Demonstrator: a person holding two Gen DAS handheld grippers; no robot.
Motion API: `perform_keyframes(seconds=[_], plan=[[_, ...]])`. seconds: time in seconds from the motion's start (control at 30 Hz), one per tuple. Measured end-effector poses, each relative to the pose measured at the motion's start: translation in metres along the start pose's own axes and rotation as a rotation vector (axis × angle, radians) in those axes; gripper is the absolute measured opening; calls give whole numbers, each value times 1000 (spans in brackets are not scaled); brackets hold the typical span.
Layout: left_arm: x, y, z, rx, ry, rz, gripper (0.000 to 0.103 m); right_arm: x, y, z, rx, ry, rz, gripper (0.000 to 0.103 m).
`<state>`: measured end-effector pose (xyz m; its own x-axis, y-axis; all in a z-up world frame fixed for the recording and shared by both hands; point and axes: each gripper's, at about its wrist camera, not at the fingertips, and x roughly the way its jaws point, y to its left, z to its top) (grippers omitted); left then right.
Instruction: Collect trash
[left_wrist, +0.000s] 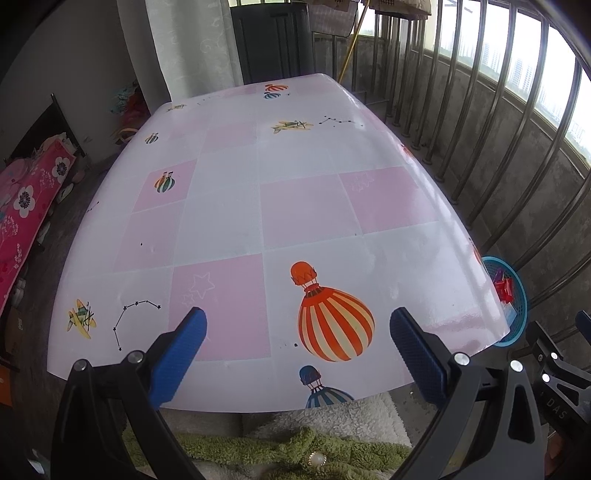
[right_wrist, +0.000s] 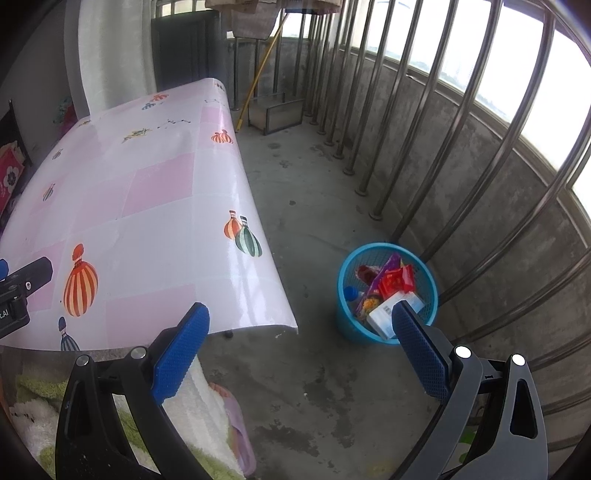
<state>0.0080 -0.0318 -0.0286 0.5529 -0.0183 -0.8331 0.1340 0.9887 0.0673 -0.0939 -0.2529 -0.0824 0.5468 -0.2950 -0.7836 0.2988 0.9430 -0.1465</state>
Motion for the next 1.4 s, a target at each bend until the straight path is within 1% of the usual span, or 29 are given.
perform_keyframes(seconds=[0.4, 1.4], plan=[[-1, -1, 2, 5, -2, 1, 97, -2, -2, 0, 19, -3, -2, 95], [-2, -1, 3, 2, -4, 1, 97, -3, -2, 0, 20, -5, -1, 95]])
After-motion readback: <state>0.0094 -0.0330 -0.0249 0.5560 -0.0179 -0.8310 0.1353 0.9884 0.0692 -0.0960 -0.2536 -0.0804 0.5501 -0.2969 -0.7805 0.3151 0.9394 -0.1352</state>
